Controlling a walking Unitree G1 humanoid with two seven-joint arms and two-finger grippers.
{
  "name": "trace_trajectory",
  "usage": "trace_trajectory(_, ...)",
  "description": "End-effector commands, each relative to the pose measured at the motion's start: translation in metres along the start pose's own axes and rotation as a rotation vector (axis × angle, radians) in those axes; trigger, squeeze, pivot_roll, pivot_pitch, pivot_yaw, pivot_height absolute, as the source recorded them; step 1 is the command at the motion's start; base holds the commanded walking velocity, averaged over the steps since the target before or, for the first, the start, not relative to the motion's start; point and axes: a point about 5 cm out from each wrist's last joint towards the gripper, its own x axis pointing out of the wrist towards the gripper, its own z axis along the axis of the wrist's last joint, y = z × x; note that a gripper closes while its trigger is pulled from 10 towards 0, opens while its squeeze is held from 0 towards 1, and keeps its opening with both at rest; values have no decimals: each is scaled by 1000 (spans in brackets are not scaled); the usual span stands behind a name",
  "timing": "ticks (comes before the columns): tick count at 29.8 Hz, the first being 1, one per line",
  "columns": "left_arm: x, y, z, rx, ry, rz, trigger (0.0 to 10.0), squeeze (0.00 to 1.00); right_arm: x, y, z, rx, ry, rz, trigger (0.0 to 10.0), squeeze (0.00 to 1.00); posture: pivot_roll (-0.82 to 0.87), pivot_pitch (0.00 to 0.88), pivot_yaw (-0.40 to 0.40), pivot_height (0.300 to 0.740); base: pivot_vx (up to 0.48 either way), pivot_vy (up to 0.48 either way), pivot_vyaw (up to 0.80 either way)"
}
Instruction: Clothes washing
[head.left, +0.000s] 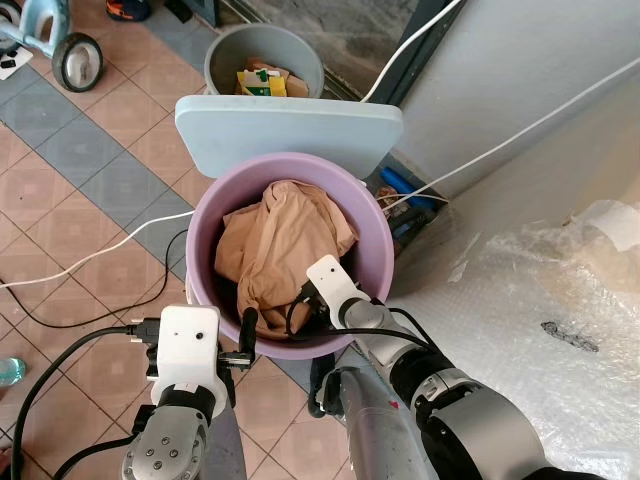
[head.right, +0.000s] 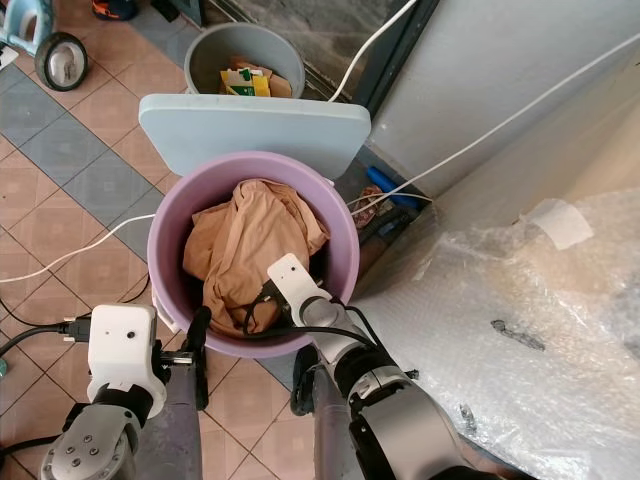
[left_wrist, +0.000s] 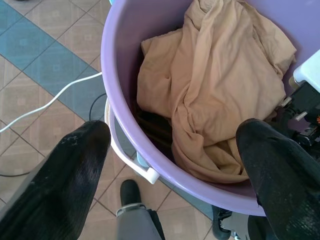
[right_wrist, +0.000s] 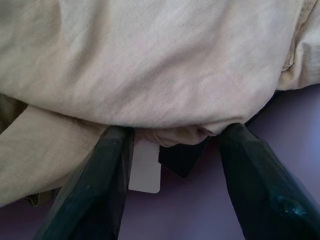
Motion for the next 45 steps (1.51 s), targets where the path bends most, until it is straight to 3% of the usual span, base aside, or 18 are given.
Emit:
trace_trajectory(1,-4,0,-3,-7,28,14,10000,0,-2,1,-19,49,62,-17,0,0,248,504,-195,740,0,0,0)
trace_trajectory(11,1,1,-3,1,26,30,10000,0,0,-4,7,145,-61,-56,0,0,246,488,-199,740,0,0,0)
trace_trajectory(24,10,1,-3,13,10,38,10000,0,1,-3,23,285,-151,13,0,0,242,457,-201,740,0,0,0)
trace_trajectory(33,21,2,-2,22,-10,42,10000,0,1,-3,49,364,-251,74,0,0,235,420,-204,740,0,0,0)
trace_trajectory(37,25,2,-2,27,-26,41,10000,0,0,-11,64,413,-308,69,0,0,232,399,-203,740,0,0,0)
trace_trajectory(42,44,2,1,30,-68,32,10000,0,-7,-40,98,447,-440,31,0,0,200,302,-190,740,0,0,0)
trace_trajectory(44,46,1,1,31,-74,30,10000,0,-8,-43,102,450,-454,26,0,0,200,302,-190,740,0,0,0)
trace_trajectory(45,51,2,2,32,-87,26,10000,0,-11,-52,109,452,-491,12,0,0,180,246,-174,740,0,0,0)
